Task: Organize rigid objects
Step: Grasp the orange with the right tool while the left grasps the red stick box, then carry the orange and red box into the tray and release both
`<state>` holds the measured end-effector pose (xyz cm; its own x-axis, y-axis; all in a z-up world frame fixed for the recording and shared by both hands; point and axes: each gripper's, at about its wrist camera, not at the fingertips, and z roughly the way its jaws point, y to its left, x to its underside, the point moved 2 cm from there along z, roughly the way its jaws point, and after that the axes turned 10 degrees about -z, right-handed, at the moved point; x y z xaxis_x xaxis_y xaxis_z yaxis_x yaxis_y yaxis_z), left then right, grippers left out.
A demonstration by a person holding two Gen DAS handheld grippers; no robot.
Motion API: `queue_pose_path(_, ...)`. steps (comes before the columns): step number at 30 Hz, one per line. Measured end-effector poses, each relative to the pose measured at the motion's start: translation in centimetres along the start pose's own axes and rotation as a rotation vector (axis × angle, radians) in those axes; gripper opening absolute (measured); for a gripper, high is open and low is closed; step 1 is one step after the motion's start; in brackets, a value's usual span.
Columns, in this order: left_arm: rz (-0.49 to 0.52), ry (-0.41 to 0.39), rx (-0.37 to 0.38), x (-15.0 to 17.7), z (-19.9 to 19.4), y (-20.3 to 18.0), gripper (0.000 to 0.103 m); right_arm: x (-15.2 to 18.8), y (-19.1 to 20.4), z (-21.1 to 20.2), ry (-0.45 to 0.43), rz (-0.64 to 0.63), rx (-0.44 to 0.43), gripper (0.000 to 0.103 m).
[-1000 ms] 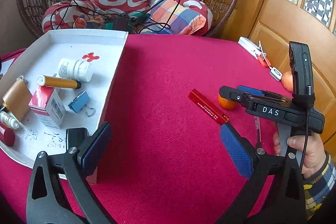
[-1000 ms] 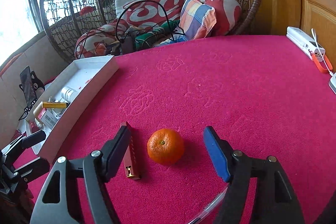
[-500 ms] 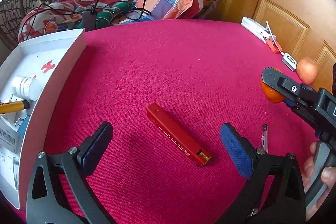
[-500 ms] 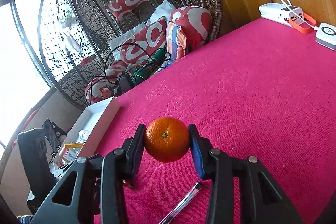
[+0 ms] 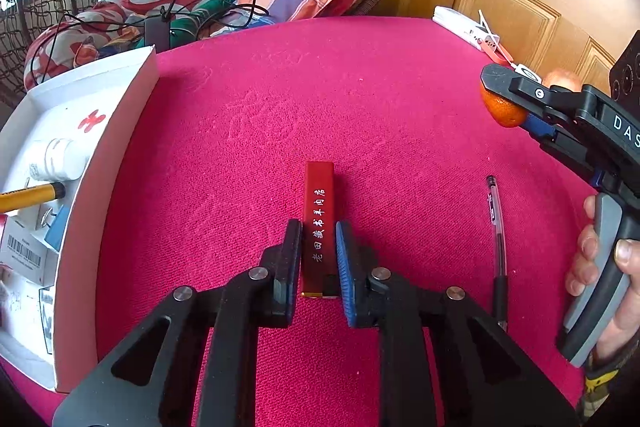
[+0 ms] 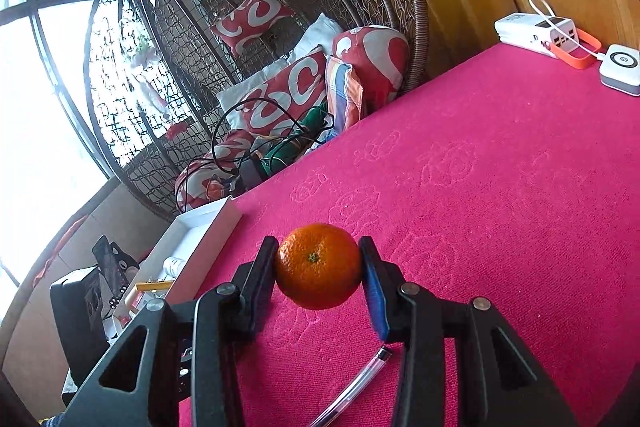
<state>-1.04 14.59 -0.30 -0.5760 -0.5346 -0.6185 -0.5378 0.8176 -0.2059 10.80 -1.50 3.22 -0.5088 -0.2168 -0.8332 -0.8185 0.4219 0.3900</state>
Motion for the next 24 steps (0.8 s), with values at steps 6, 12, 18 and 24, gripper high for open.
queue_pose_path(6, 0.006, 0.009, -0.007, 0.6, 0.0, -0.2, 0.017, 0.2, 0.6, 0.3, 0.007, -0.012, 0.003, 0.04)
queue_pose_path(12, 0.053, 0.005, -0.055, 1.1, 0.8, -1.1, 0.078, 0.2, 0.3, 0.3, 0.002, -0.001, -0.008, 0.04)
queue_pose_path(18, 0.034, -0.004, 0.007, 1.3, -0.4, -0.3, 0.016, 0.2, 0.2, 0.1, -0.005, -0.002, -0.018, 0.04)
queue_pose_path(24, 0.061, -0.092, -0.007, 1.4, -3.6, -0.6, 0.016, -0.9, 1.9, -2.4, -0.067, -0.016, -0.043, 0.04)
